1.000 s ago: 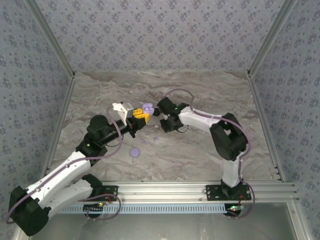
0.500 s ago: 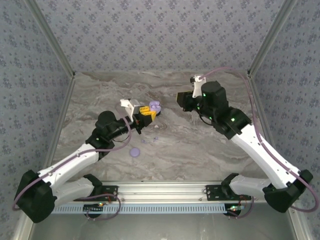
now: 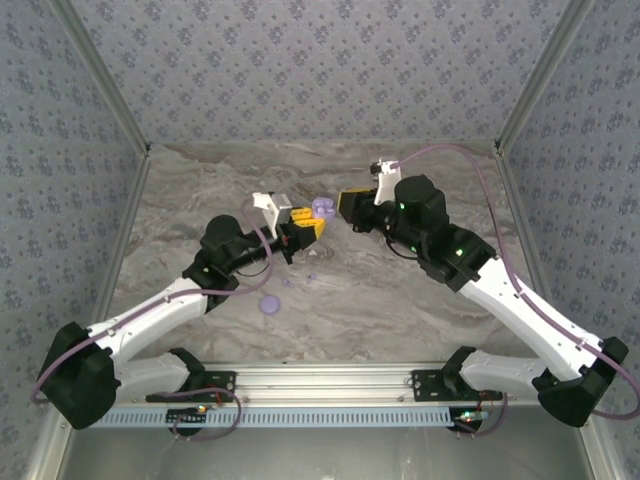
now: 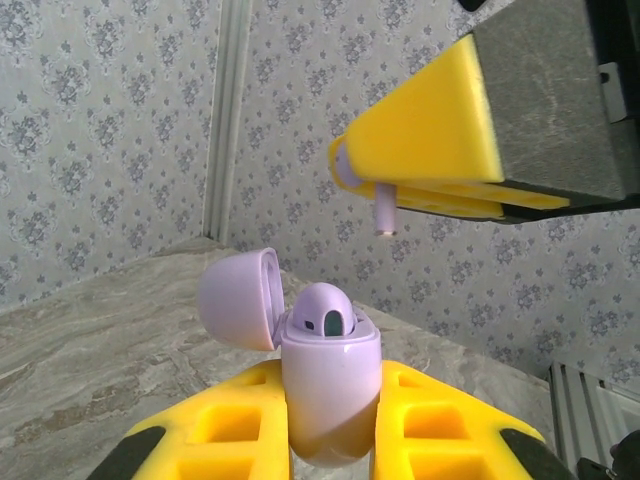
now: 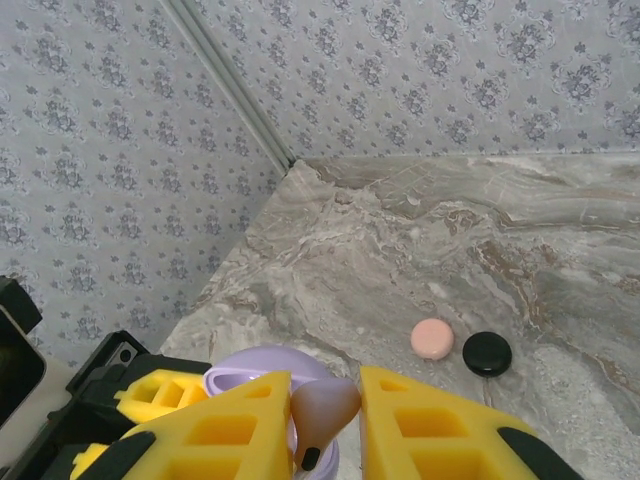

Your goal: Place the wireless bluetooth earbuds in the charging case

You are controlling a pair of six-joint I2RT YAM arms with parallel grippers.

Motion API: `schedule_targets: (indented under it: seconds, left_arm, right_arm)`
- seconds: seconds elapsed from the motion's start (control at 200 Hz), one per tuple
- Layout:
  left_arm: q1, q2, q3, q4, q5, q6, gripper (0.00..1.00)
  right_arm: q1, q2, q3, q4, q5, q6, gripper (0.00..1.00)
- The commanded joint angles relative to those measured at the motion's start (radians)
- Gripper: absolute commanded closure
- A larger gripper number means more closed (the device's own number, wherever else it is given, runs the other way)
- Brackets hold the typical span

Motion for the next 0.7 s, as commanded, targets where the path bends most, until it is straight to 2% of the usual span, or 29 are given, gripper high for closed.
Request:
schedule_targets:
  seconds: [0.0,0.695]
  left_arm:
    - [-0.007,0.009,0.047,0.051,0.020,-0.008,1.00]
    - [-0.010,0.009,0.056,0.021,0.019,-0.003,1.00]
  right_arm:
    - [0.009,0.015,-0.008,0.036,0.024,0.024,0.77]
    - [0.022,0.056,-0.003,0.038,-0.031,0.032,0.77]
